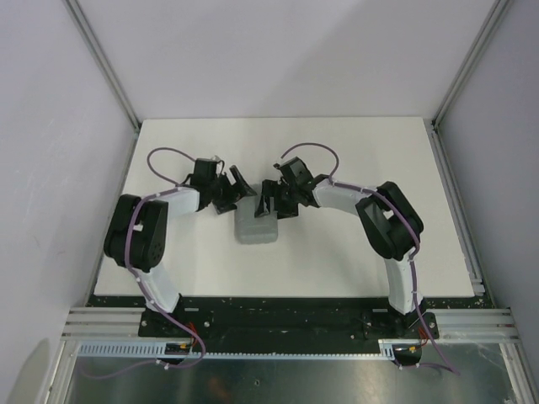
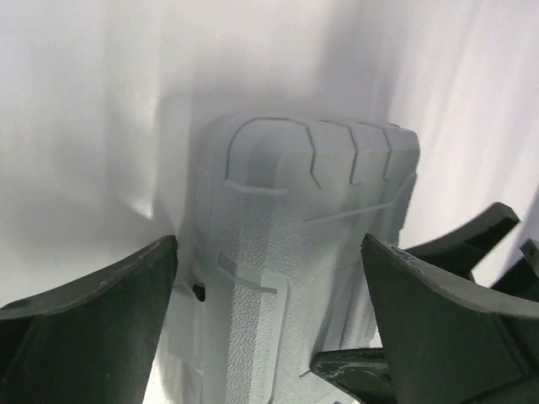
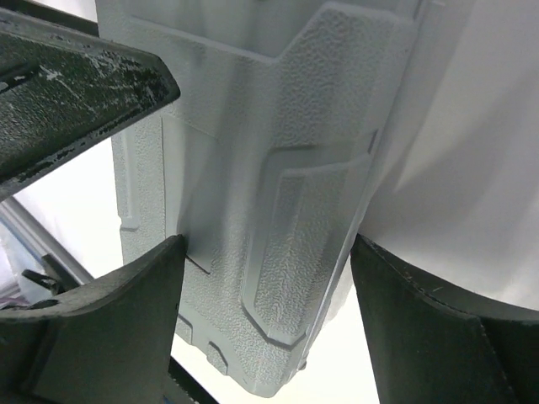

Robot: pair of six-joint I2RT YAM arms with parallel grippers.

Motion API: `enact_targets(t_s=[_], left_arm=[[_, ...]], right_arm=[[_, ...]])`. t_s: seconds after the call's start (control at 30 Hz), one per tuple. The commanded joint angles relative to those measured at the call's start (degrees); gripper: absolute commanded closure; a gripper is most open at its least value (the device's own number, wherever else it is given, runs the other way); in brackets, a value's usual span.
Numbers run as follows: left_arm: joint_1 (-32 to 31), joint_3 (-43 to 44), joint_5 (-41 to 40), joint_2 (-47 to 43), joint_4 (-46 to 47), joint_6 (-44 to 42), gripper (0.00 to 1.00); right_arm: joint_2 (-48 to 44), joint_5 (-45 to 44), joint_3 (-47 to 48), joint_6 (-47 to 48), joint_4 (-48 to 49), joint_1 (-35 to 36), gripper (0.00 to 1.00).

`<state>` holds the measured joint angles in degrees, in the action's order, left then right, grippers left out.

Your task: Pack the tool kit

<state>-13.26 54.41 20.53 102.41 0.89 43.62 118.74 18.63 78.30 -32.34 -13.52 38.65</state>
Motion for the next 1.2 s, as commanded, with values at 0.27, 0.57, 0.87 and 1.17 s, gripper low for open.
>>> enact_targets(t_s=[0.27, 0.57, 0.87, 1.17], left_arm=[[1.44, 1.31, -14.78, -10.91, -12.32, -7.24, 0.01], [1.43, -9.88, -1.31, -15.41, -5.45, -1.33, 0.04], [1.43, -14.35, 1.36, -14.94, 3.80, 1.51, 0.21], [1.45, -15.55, 2.39, -13.03, 5.25, 2.75, 0.31]], right_arm=[[9.83, -6.87, -6.88, 2.63, -19.87, 2.20, 0.28], [10.22, -5.81, -6.85, 2.01, -19.01, 1.99, 0.29], [10.52, -5.54, -6.83, 1.84, -18.88, 2.02, 0.31], [10.83, -5.07, -6.85, 1.67, -18.61, 2.11, 0.32]])
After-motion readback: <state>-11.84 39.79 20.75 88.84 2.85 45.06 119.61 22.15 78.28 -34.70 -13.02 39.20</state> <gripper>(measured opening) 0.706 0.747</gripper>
